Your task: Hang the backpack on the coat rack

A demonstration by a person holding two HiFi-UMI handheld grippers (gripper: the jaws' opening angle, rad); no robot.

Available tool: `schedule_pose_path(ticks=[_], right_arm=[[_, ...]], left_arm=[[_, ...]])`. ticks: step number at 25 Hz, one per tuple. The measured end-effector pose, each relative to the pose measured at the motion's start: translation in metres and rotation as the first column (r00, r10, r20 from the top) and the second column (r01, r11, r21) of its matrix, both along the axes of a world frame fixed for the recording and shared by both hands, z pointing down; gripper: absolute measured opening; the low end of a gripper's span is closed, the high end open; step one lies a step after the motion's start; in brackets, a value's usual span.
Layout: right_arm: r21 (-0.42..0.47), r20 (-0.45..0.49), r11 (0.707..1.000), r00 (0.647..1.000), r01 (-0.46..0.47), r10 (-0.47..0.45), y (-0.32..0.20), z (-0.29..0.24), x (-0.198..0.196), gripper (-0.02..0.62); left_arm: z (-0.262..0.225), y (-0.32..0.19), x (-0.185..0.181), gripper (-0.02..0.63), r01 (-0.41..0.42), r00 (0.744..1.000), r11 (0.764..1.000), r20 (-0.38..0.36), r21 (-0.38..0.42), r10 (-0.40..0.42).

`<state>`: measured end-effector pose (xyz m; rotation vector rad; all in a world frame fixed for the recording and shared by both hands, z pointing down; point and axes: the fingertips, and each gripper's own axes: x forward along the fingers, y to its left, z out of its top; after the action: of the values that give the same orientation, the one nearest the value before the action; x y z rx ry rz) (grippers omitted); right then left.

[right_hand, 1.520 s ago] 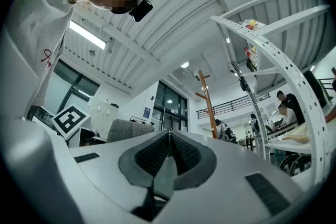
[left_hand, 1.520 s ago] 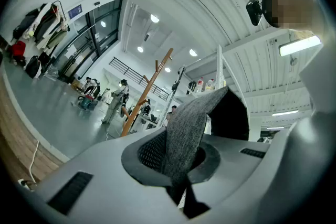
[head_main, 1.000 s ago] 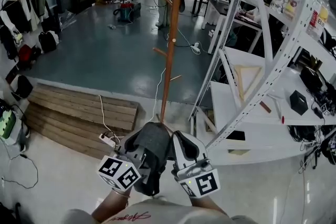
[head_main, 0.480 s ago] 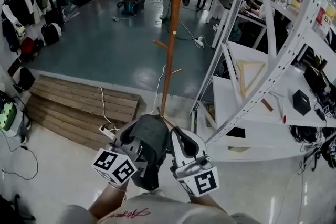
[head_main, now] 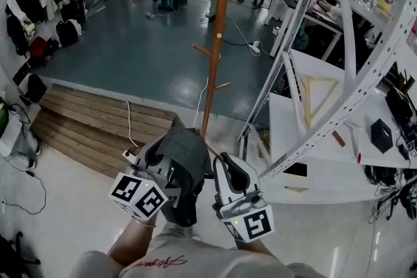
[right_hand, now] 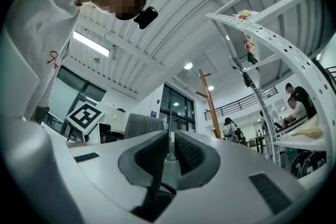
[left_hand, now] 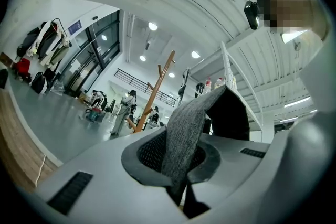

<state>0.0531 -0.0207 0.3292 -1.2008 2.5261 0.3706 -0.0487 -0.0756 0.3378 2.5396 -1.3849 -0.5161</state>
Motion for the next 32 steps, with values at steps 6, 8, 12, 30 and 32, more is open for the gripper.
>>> schedule_pose_path(ticks=[6, 8, 12, 30, 32], right_arm=[[0.014, 0.0, 1.0, 1.0, -0.014, 0.014, -0.062, 0.005, 0.001, 0.028], [0.022, -0.006, 1.0, 1.0, -0.015, 0.016, -0.087, 0.002, -0.003, 0.028], [0.036, -0.015, 0.999, 1.0, -0.025, 0.026, -0.14, -0.006, -0.013, 0.028], [0.094, -0.226, 0.995, 0.973, -0.02, 0.04, -0.239, -0.022, -0.037, 0.222], [0.101, -0.249, 0.993, 0.965, -0.061, 0.084, -0.253, -0.013, -0.044, 0.222]], left_arm=[[0.002, -0.063, 0.003, 0.035, -0.026, 0.999, 0.999, -0.03, 0.018, 0.027], [0.004, -0.087, 0.004, 0.035, -0.053, 0.998, 0.999, -0.044, 0.012, 0.054], [0.003, -0.136, 0.005, 0.035, -0.094, 0.995, 0.995, -0.041, 0.011, 0.095], [-0.037, -0.274, 0.008, 0.035, 0.017, 0.999, 0.999, 0.048, 0.046, -0.019], [-0.04, -0.276, 0.004, 0.035, 0.041, 0.998, 0.998, 0.046, 0.05, -0.044]])
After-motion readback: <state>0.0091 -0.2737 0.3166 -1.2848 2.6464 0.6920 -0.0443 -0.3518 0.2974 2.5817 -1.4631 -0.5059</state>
